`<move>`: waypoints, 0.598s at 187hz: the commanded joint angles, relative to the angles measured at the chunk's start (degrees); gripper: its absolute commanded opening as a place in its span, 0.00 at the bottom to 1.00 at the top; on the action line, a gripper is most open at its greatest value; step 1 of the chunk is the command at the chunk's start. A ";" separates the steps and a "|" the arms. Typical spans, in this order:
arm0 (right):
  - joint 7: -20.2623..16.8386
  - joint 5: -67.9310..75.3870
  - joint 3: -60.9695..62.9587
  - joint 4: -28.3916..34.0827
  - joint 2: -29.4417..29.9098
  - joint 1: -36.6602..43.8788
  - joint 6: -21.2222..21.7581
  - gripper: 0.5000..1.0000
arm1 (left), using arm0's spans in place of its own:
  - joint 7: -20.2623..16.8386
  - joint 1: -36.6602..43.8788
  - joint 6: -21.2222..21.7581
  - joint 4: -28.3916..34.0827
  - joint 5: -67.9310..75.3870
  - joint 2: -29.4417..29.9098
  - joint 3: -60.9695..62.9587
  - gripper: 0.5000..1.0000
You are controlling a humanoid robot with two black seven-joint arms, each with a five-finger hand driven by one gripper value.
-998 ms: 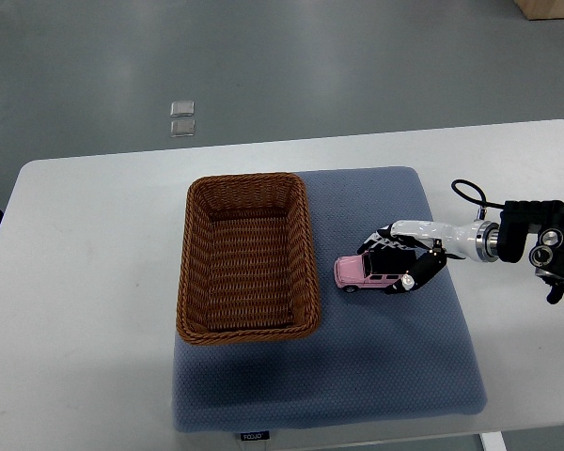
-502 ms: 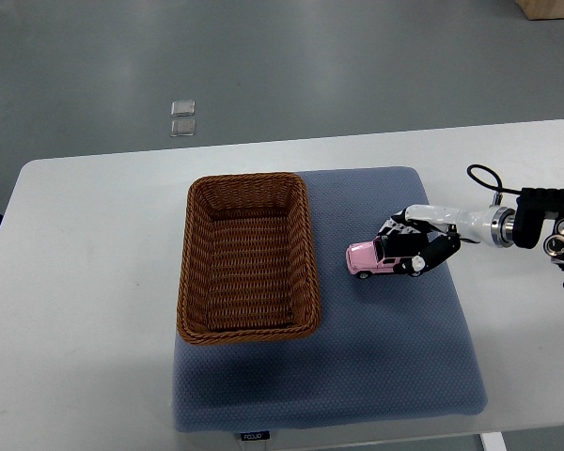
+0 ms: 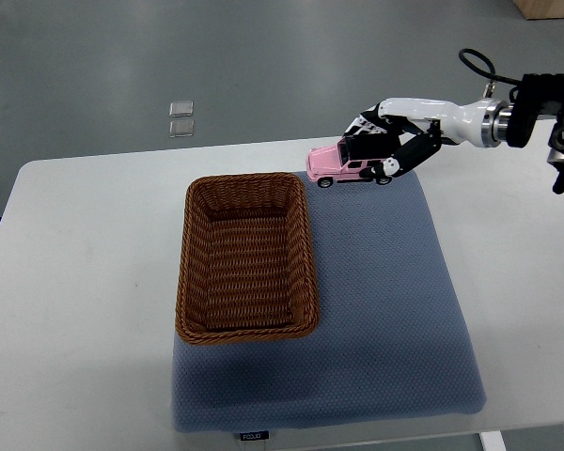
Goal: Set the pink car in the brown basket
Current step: 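Carry the car over the wicker basket and lower it inside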
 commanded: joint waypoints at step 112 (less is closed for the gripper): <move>0.44 -0.84 -5.72 -18.64 28.82 -1.20 -4.31 0.00 | 0.00 -0.17 0.00 -0.08 0.09 0.00 0.00 1.00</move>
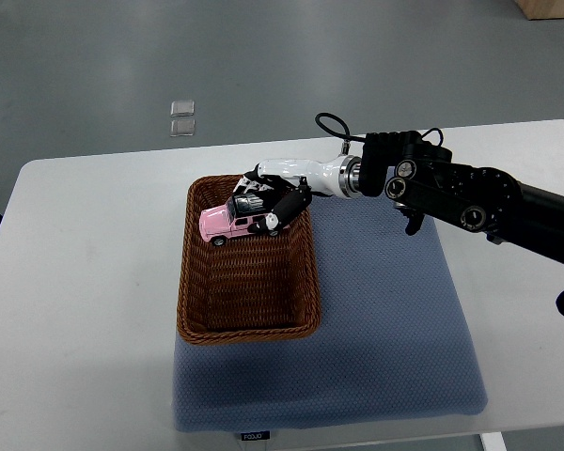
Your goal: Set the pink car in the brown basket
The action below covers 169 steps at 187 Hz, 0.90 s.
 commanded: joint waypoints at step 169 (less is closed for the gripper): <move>2.09 -0.80 1.34 -4.16 2.81 -5.48 -2.90 0.79 | 0.00 0.00 0.00 0.09 -0.10 0.00 0.11 1.00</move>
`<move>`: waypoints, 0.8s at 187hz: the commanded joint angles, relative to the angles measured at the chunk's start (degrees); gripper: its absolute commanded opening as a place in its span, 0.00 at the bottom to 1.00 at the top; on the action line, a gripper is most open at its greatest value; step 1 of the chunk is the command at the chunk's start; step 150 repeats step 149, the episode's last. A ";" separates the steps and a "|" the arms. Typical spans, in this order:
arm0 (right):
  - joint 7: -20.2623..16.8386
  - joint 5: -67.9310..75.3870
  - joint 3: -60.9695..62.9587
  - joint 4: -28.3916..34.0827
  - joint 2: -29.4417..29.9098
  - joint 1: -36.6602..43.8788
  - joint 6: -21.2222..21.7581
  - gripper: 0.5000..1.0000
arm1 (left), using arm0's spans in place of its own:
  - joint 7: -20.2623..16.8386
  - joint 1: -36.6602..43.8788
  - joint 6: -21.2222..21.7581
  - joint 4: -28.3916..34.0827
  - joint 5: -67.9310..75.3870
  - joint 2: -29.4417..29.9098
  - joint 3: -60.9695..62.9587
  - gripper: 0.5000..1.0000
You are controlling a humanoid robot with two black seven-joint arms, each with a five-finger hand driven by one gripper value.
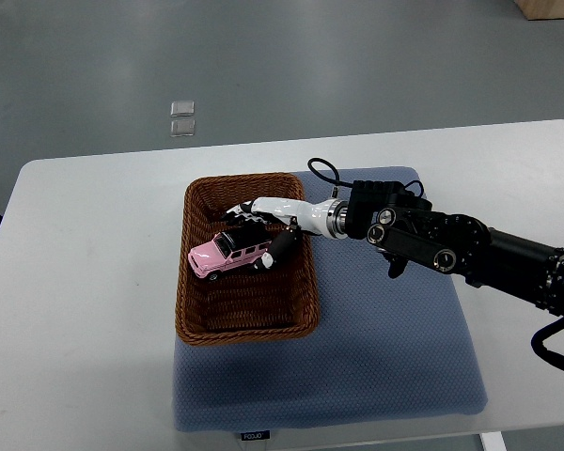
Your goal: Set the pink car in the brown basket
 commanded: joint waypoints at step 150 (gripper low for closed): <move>6.07 46.80 44.98 -8.35 -3.06 -14.90 4.47 0.82 | 0.00 0.00 0.00 0.00 0.01 0.00 0.00 1.00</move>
